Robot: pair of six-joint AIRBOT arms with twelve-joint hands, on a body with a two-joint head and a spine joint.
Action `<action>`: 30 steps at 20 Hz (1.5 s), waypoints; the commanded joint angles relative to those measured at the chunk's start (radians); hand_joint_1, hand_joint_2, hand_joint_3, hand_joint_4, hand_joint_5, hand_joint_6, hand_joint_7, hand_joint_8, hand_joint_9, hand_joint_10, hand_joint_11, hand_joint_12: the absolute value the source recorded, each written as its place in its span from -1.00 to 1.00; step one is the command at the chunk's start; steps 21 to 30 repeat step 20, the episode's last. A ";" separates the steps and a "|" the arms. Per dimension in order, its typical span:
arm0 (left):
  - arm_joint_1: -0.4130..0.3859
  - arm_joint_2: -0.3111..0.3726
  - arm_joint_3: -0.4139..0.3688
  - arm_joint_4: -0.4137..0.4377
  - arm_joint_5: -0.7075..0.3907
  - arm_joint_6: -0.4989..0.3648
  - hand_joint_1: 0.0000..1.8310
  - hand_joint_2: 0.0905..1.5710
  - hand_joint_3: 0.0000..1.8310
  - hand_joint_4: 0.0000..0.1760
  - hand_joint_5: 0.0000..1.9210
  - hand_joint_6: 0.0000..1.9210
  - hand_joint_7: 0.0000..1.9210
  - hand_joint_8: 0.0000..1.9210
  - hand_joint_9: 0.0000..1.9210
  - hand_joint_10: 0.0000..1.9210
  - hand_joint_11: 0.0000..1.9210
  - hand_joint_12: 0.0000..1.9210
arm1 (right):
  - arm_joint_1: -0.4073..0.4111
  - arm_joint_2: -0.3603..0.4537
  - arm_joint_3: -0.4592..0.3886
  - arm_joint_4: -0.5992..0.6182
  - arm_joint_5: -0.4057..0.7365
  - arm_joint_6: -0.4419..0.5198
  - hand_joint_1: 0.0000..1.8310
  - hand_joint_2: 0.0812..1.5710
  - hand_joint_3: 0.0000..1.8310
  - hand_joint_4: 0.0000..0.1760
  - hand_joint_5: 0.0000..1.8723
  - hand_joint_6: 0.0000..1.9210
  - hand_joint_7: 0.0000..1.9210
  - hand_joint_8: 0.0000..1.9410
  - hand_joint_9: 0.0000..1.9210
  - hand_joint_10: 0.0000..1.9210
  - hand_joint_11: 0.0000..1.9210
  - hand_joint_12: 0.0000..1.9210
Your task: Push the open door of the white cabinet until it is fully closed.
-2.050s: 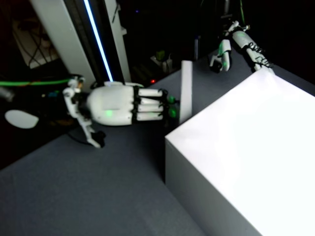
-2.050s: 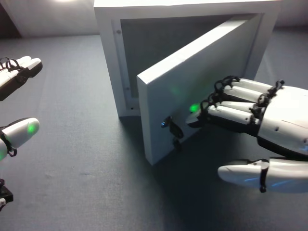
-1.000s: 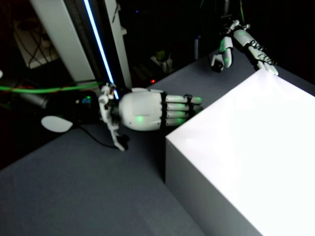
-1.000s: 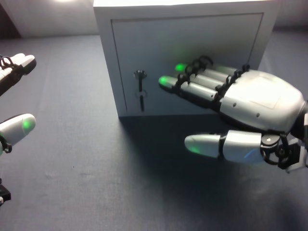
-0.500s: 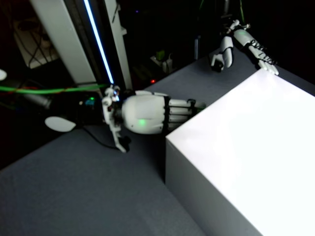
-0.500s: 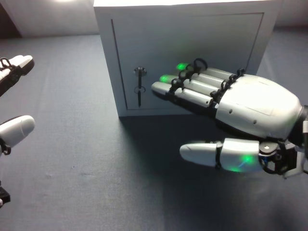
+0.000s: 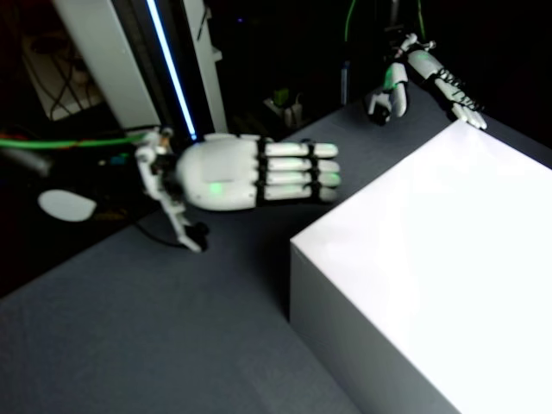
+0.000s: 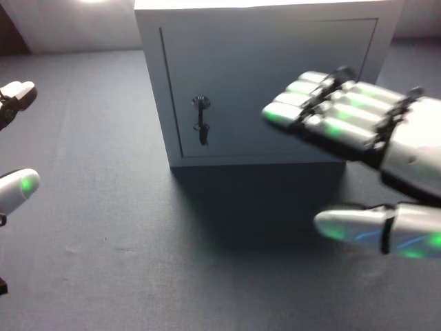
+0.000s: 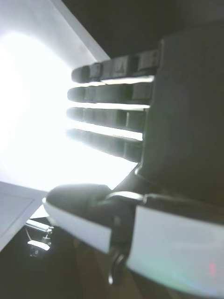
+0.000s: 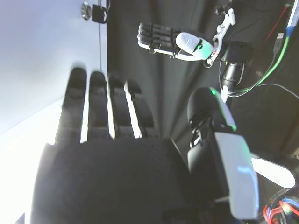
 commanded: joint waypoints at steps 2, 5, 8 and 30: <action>-0.001 0.009 -0.001 -0.016 -0.146 -0.006 -0.68 0.83 -1.00 -1.00 -0.99 -1.00 -1.00 -1.00 -1.00 -1.00 -1.00 -1.00 | -0.034 0.072 -0.031 0.060 0.201 -0.012 -0.85 0.67 -1.00 -1.00 -1.00 -1.00 -1.00 -1.00 -0.96 -0.95 -1.00 0.10; -0.001 0.012 -0.001 -0.019 -0.154 -0.006 -0.66 0.82 -1.00 -1.00 -0.99 -1.00 -1.00 -1.00 -1.00 -1.00 -1.00 -1.00 | -0.103 0.128 -0.060 0.157 0.290 -0.071 -0.90 0.68 -1.00 -1.00 -1.00 -1.00 -1.00 -1.00 -1.00 -1.00 -1.00 -0.86; -0.002 0.018 -0.002 -0.022 -0.161 -0.003 -0.59 0.77 -1.00 -1.00 -1.00 -1.00 -1.00 -1.00 -1.00 -1.00 -1.00 -1.00 | -0.204 0.178 -0.087 0.296 0.403 -0.133 -0.92 0.63 -1.00 -1.00 -1.00 -1.00 -1.00 -1.00 -1.00 -1.00 -1.00 -1.00; -0.046 0.046 0.001 -0.014 -0.161 0.029 -0.82 0.73 -1.00 -0.44 -1.00 -1.00 -1.00 -1.00 -1.00 -1.00 -1.00 -1.00 | -0.486 0.267 -0.125 0.643 0.682 -0.158 -0.72 0.57 -1.00 -0.12 -1.00 -1.00 -1.00 -1.00 -1.00 -1.00 -1.00 -1.00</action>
